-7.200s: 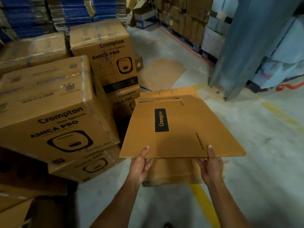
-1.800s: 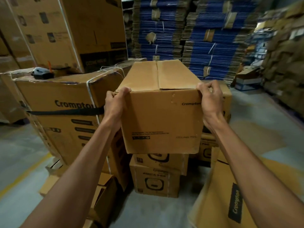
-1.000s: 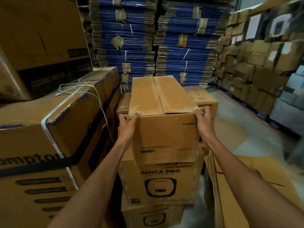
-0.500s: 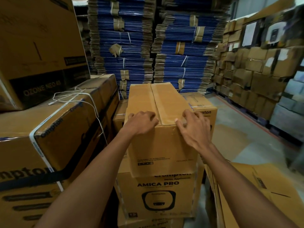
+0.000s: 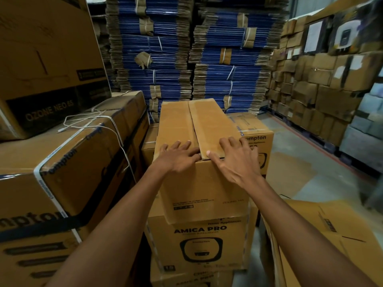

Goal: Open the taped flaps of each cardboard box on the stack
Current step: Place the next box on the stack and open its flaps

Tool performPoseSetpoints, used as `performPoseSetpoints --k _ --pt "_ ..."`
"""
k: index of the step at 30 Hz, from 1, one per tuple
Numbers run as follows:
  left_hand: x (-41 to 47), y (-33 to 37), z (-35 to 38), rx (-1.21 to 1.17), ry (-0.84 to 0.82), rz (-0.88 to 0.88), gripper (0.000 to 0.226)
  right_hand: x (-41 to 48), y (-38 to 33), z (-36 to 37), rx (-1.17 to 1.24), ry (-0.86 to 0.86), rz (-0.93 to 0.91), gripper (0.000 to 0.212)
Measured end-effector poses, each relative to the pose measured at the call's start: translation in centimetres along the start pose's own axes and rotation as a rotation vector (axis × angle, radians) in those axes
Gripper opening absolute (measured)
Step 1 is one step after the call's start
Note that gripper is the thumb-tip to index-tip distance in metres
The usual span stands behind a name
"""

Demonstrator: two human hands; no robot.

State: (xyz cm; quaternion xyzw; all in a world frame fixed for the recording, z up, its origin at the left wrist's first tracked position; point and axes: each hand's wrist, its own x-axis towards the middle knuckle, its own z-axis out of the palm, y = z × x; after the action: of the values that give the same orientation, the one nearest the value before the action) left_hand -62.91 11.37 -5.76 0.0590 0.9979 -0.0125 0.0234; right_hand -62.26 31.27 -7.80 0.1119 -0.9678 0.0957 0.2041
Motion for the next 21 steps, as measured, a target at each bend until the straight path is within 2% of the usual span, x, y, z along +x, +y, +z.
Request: performPoseSetpoints --k 8,11,13,15,16,19,20,21 --pt "-0.2 0.0 0.0 -0.002 0.028 0.016 0.057 0.1 -0.4 -0.6 -0.104 -0.058 -0.031 0.099" --pt "-0.5 0.0 -0.2 -0.025 0.040 0.015 0.060 0.8 -1.6 -1.0 -0.083 -0.115 -0.015 0.088" --pt "-0.9 0.0 0.0 -0.074 0.156 -0.051 0.063 0.9 -1.6 -0.9 -0.008 -0.080 0.010 0.076" --pt "-1.8 0.3 0.6 -0.147 0.307 -0.207 0.068 0.2 -0.7 -0.1 0.219 0.097 0.087 0.060" --pt "-2.2 0.4 0.9 -0.201 0.341 -0.278 0.070 -0.7 -0.1 0.3 0.359 0.225 0.181 0.054" --pt "-2.6 0.7 0.9 -0.290 0.324 -0.343 0.074 -5.3 0.9 3.5 0.912 0.552 0.650 0.059" --pt "-2.5 0.7 0.9 -0.289 0.330 -0.329 0.075 -7.3 0.5 4.9 1.126 0.562 0.818 0.058" --pt "-2.4 0.8 0.6 -0.285 0.357 -0.295 0.075 -9.2 -0.2 6.7 1.324 0.474 0.976 0.053"
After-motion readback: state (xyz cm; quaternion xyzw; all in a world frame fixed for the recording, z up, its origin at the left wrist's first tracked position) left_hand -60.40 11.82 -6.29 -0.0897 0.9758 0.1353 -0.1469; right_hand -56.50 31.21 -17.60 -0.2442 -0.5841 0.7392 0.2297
